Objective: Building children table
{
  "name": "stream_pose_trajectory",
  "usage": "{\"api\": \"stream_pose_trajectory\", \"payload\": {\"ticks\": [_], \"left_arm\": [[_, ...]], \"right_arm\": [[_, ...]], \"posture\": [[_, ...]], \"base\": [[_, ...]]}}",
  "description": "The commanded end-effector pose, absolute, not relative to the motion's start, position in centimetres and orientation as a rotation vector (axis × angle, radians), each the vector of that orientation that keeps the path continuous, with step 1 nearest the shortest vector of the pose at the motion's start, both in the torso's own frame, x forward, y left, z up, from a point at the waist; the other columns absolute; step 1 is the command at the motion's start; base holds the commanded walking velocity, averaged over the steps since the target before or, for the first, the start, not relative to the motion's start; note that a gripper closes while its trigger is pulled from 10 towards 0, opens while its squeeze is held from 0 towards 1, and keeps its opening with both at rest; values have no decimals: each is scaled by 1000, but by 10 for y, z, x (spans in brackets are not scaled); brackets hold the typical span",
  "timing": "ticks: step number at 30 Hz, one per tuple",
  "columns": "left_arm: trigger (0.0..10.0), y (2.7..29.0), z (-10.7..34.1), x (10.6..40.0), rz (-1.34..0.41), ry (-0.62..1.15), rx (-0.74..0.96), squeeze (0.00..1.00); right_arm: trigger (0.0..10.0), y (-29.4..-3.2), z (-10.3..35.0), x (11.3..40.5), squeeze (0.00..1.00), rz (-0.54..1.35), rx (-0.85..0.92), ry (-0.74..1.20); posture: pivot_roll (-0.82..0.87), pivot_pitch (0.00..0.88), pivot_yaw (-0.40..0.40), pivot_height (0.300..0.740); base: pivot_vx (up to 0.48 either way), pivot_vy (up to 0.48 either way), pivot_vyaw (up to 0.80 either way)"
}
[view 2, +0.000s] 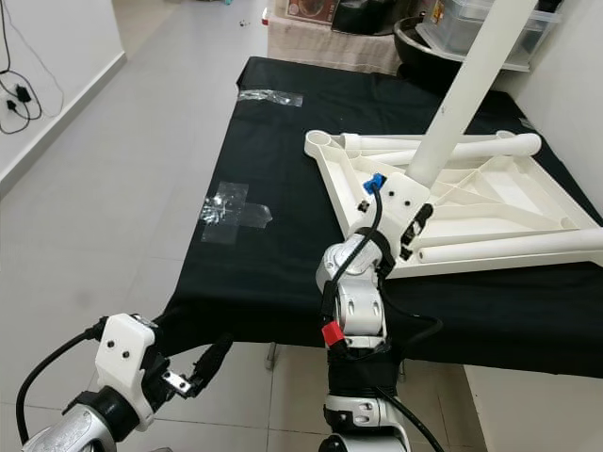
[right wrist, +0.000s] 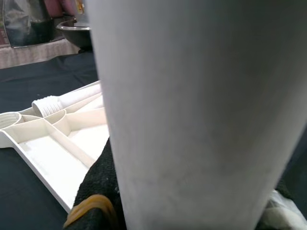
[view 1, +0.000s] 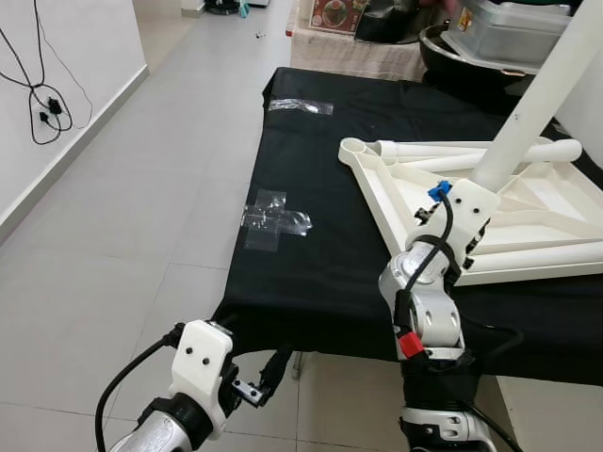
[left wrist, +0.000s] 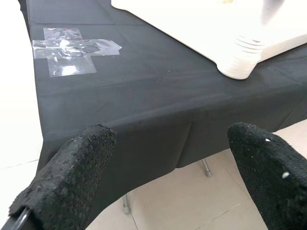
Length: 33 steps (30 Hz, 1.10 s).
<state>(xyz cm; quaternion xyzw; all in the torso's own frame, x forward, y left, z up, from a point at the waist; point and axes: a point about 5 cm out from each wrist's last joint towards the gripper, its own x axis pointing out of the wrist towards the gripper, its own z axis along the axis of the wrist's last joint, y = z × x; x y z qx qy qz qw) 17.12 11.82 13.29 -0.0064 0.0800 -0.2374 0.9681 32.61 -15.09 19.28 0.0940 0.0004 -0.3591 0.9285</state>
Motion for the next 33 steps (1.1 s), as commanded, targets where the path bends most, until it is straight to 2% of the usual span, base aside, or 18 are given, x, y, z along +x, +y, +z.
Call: {"api": "stream_pose_trajectory", "payload": {"ticks": [1, 11, 19, 20, 33], "left_arm": [[10000, 117, 130, 170, -493, 176, -14, 0], [10000, 117, 130, 169, -495, 176, -12, 0], [10000, 117, 129, 170, -498, 175, -9, 0], [10000, 117, 129, 170, -497, 174, -7, 0], [10000, 117, 128, 171, -498, 175, -7, 0]], "right_arm": [[10000, -107, 175, 327, 0, -659, 363, 207], [10000, -123, 157, 317, 0, -739, 335, 268], [10000, -117, 162, 320, 0, -700, 312, 242], [10000, -116, 163, 320, 1000, -691, 307, 239], [10000, -115, 171, 321, 1000, -653, 290, 187]], "posture": [[130, 134, -100, 740], [129, 136, -99, 740], [132, 132, -100, 740], [134, 129, -101, 740], [132, 126, -99, 740]], "base": [[0, 0, 0], [0, 0, 0], [0, 0, 0], [0, 0, 0], [0, 0, 0]]}}
